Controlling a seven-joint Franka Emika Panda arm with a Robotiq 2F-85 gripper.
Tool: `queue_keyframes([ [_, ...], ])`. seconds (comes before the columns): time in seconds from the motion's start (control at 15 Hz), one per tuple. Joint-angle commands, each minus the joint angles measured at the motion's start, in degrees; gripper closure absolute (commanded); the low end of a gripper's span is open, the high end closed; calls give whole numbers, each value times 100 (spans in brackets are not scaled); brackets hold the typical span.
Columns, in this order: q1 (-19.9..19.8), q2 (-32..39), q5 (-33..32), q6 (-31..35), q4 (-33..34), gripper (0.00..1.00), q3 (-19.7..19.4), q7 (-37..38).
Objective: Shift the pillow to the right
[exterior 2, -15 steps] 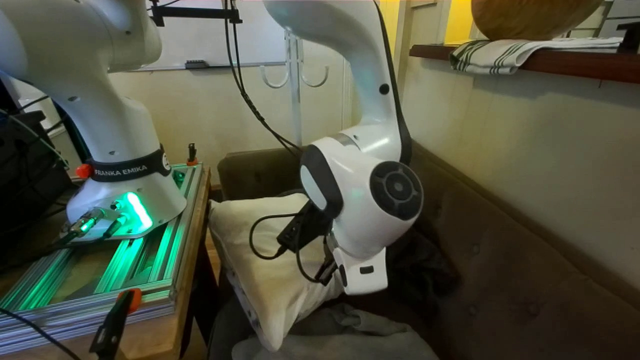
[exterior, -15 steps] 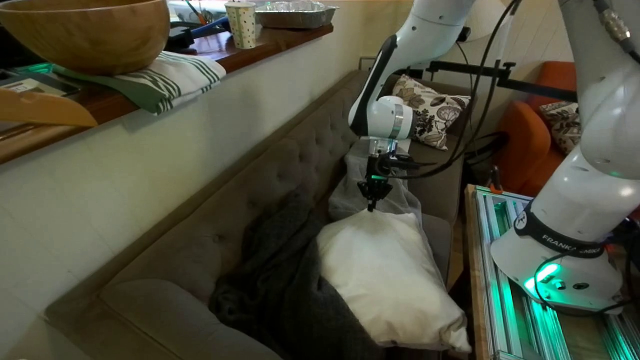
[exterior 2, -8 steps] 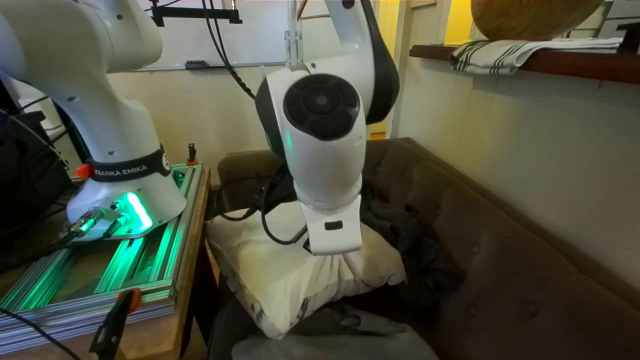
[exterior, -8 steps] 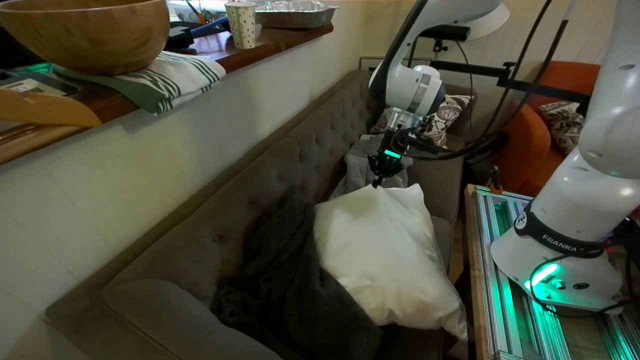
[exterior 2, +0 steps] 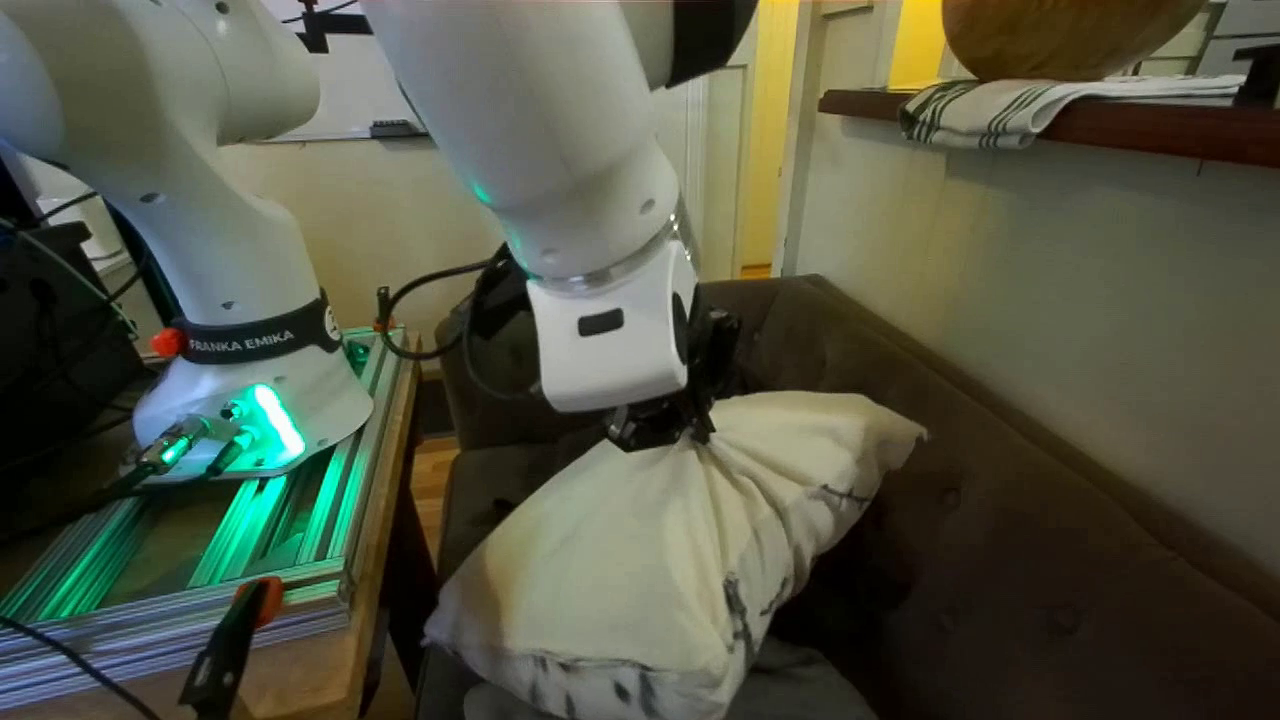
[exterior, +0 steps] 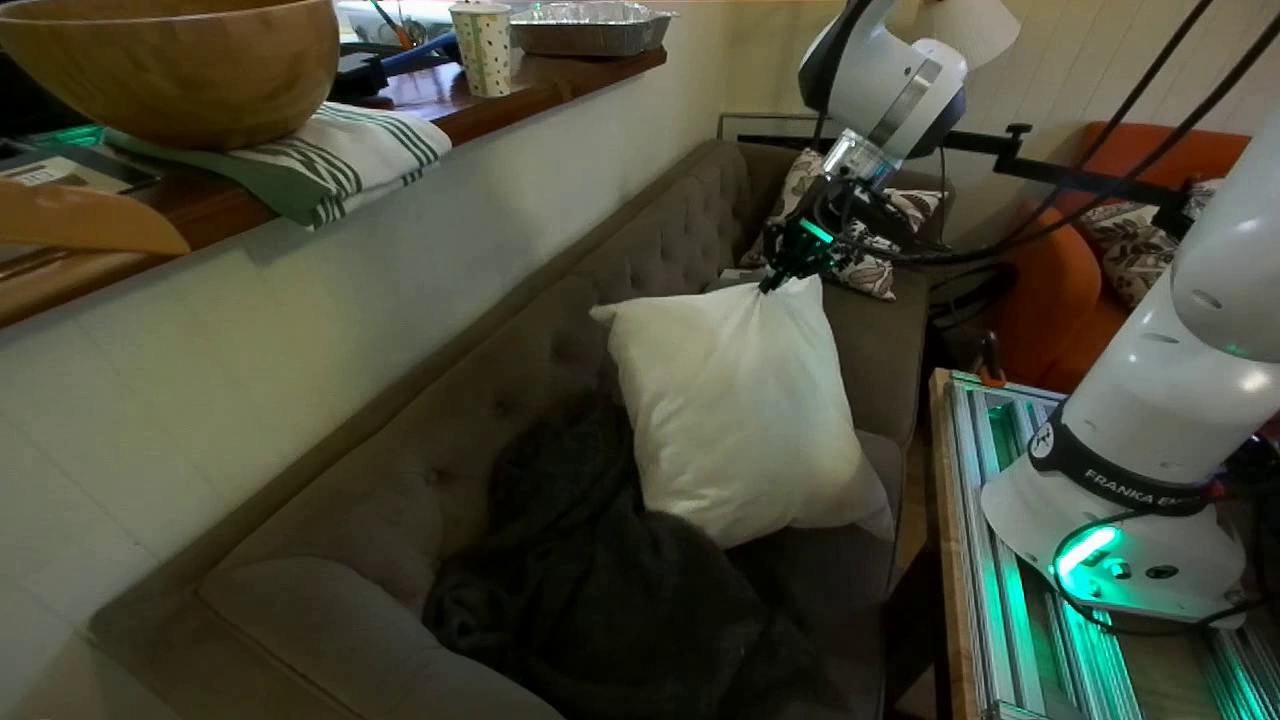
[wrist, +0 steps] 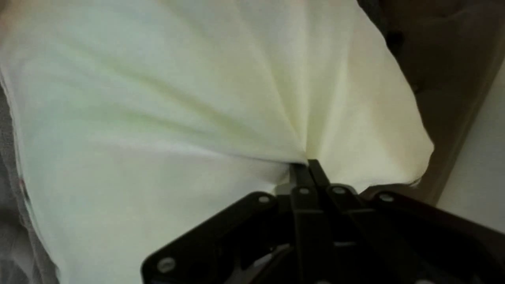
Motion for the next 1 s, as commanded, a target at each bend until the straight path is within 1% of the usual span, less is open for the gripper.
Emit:
queue_keyframes([
  [0.0,231,-670,251,352,-122,99,-421,408],
  [0.2,338,-622,563,761,29,99,-570,609],
  [0.27,195,-583,742,906,73,99,-413,645],
  [0.53,209,-564,1122,1498,209,99,-370,1051],
  [0.93,143,-661,1049,2394,97,99,-404,2137],
])
